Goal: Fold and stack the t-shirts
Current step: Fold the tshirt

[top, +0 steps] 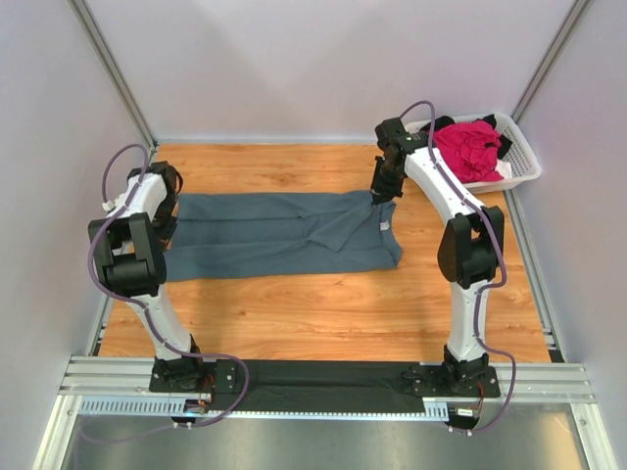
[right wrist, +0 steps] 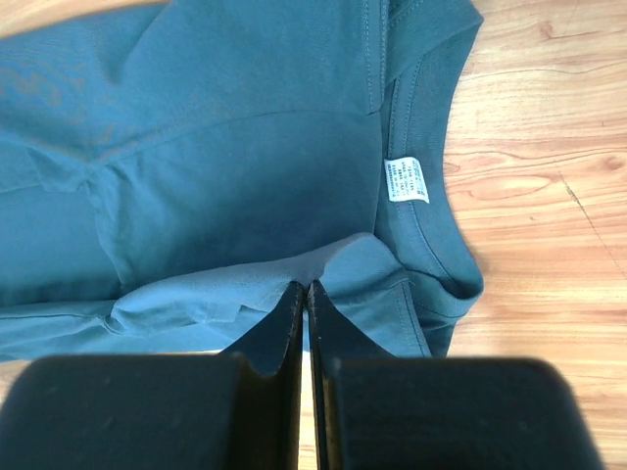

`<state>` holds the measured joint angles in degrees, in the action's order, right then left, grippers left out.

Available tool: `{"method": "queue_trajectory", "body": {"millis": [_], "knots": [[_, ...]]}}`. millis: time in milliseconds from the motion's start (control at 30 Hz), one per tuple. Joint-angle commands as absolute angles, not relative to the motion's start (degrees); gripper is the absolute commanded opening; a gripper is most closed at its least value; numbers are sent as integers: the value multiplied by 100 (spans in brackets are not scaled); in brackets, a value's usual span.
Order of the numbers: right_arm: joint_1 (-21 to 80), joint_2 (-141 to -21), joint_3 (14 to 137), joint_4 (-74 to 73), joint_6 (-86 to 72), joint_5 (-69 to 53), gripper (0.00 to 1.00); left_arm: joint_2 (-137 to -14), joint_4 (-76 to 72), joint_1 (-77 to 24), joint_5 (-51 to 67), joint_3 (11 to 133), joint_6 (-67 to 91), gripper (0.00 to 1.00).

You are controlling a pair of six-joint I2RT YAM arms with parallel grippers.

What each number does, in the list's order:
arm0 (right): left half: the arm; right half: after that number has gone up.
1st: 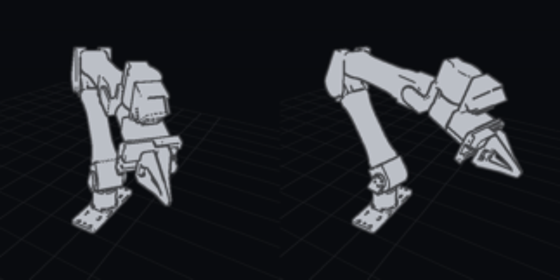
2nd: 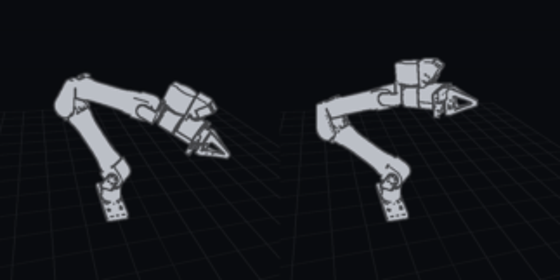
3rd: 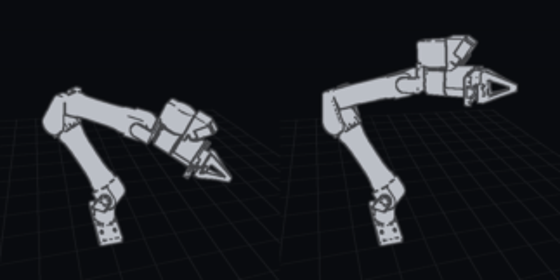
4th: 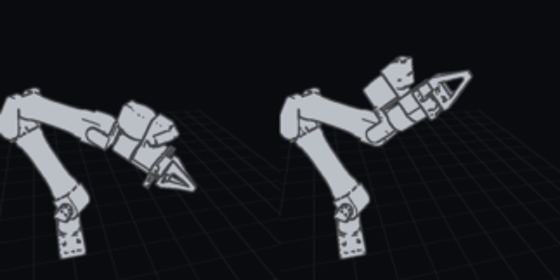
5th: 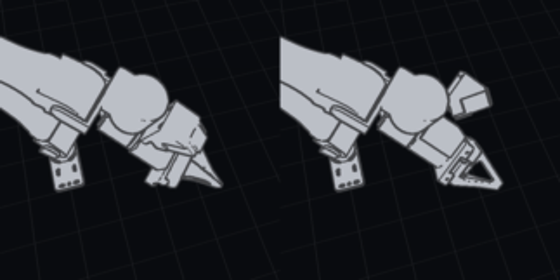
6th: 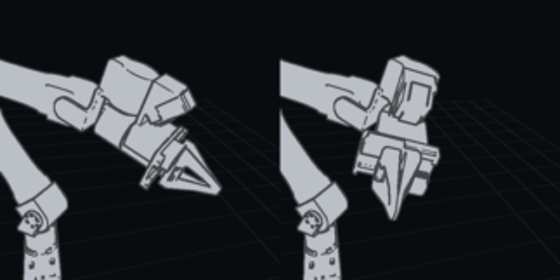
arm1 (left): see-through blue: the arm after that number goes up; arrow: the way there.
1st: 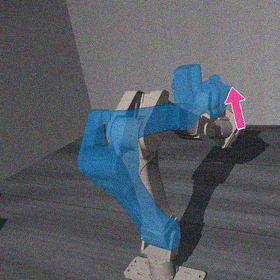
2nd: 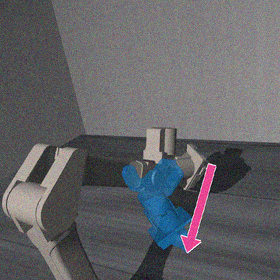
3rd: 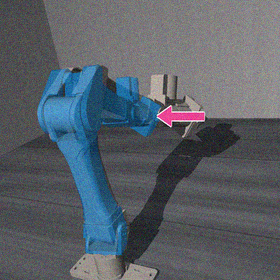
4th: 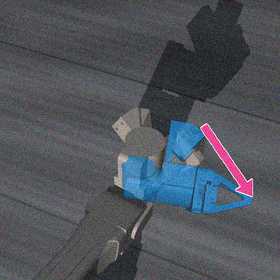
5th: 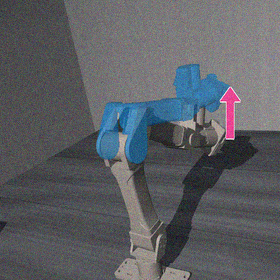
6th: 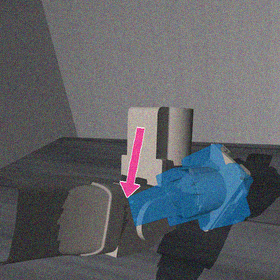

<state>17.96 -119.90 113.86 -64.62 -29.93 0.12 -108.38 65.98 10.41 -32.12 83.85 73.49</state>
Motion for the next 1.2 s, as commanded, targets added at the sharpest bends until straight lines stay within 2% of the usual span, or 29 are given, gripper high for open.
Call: {"method": "queue_trajectory", "body": {"millis": [0, 1167], "knots": [[1749, -12111, 11706, -6469, -2918, 185, 0, -10951, 6583, 1037, -3463, 8648, 7313, 0], [1723, -12630, 12129, -6319, -2742, 386, 1, -11452, 5994, 949, -3393, 8824, 6786, 0]]}}
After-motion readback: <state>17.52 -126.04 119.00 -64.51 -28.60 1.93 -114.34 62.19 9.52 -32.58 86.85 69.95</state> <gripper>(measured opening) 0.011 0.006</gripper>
